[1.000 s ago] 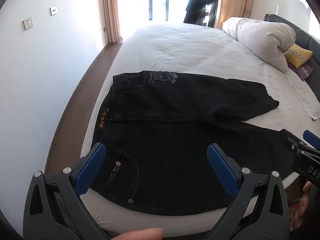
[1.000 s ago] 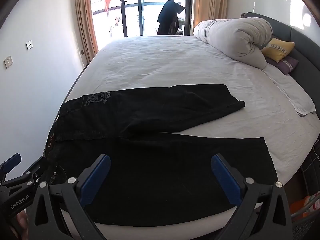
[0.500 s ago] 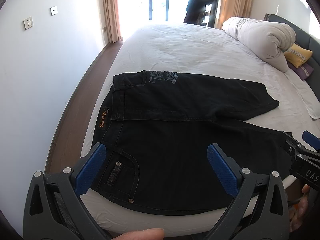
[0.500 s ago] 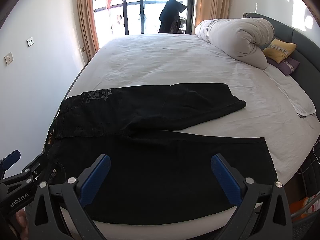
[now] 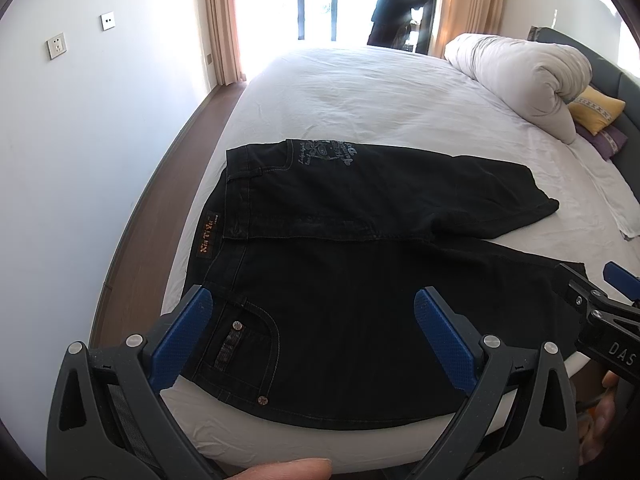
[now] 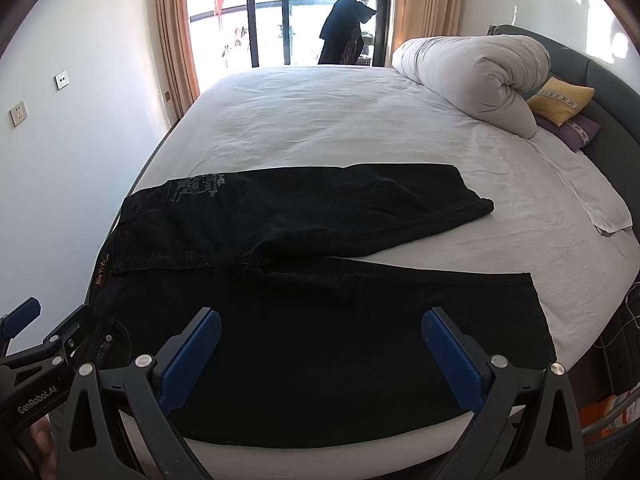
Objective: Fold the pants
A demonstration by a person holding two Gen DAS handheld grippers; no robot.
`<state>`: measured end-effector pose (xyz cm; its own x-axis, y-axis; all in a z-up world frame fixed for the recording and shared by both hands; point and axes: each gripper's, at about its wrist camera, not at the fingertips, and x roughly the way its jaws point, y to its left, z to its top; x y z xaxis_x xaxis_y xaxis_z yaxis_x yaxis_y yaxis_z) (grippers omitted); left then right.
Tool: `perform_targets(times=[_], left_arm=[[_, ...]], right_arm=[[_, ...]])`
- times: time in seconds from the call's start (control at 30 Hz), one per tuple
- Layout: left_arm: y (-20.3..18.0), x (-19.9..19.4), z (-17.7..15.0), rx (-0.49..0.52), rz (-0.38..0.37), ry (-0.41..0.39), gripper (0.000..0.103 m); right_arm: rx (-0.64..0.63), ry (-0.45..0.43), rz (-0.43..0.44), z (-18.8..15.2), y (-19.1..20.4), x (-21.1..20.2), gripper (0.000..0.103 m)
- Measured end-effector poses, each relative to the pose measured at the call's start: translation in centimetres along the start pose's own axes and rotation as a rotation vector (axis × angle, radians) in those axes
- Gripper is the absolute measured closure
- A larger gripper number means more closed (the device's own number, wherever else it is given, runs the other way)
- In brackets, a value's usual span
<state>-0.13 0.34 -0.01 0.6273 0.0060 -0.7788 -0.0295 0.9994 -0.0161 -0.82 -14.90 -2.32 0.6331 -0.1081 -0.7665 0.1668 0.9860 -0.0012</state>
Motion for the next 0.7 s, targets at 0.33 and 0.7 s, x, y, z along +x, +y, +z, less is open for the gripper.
perform_targets(times=[0.33, 0.7], left_arm=[[0.15, 0.63, -0.17, -0.001, 0.001, 0.000, 0.000], [0.12, 0.63, -0.17, -0.001, 0.002, 0.001, 0.000]], right_arm=[[-0.001, 0.002, 0.000, 0.01, 0.04, 0.03, 0.000], [-0.002, 0.004, -0.001, 0.01, 0.05, 0.10, 0.000]])
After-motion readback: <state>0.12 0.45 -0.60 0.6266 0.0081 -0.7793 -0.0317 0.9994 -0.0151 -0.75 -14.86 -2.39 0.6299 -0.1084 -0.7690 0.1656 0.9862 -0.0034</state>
